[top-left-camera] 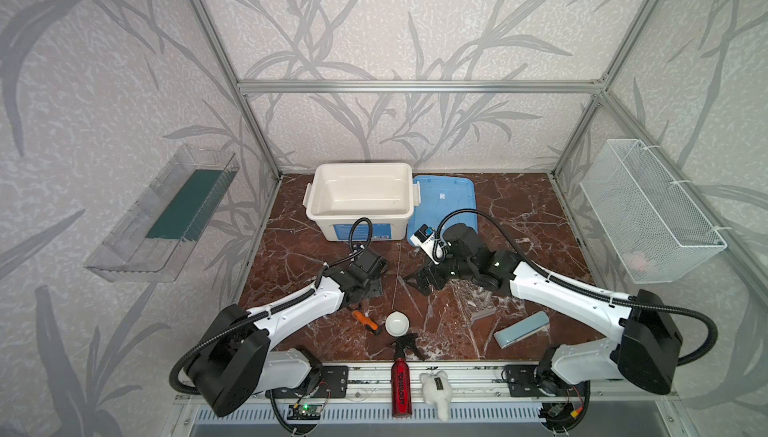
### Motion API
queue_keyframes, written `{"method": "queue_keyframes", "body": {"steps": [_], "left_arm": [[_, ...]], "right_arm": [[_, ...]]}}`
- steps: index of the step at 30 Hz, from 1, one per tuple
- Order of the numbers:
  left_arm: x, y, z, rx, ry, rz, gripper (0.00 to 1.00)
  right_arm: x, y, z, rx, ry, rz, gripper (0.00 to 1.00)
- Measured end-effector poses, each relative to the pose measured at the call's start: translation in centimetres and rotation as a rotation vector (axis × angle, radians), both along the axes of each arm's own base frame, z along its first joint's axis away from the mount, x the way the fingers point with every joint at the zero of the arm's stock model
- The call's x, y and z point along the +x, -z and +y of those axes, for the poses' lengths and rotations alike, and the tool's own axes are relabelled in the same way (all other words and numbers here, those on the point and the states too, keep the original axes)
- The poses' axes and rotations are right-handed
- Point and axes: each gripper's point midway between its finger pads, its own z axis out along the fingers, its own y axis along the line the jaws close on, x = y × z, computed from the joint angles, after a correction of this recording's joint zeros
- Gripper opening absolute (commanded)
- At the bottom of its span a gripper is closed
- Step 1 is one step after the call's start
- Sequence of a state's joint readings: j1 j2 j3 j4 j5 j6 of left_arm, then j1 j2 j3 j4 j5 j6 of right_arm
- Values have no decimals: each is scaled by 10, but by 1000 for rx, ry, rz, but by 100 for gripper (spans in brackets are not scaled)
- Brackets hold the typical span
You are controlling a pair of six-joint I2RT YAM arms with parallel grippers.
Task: Organize the chemistry lab equipment
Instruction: 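Close the left gripper on the clear glass beaker, then lift the beaker over the bin with left gripper while right gripper reaches the bin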
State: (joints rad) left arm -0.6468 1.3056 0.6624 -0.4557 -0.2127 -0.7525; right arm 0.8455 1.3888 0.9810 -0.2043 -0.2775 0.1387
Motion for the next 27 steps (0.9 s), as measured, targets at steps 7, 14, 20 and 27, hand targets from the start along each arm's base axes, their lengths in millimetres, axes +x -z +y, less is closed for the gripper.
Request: {"method": "queue_keyframes", "body": {"steps": [7,14,20,27], "left_arm": [[-1,10,2,26,-5,32,49],[-3,5,3,26,-9,35,36],[4,-40,-4,-44,1,-51,31],[27,-150,-15,-145,44,-266,29]], "right_arm": [[1,0,-1,-4,7,-4,99],[2,1,-2,-8,13,-8,99],[2,-7,2,27,17,5,99],[15,-70,19,146,21,-68,99]]}}
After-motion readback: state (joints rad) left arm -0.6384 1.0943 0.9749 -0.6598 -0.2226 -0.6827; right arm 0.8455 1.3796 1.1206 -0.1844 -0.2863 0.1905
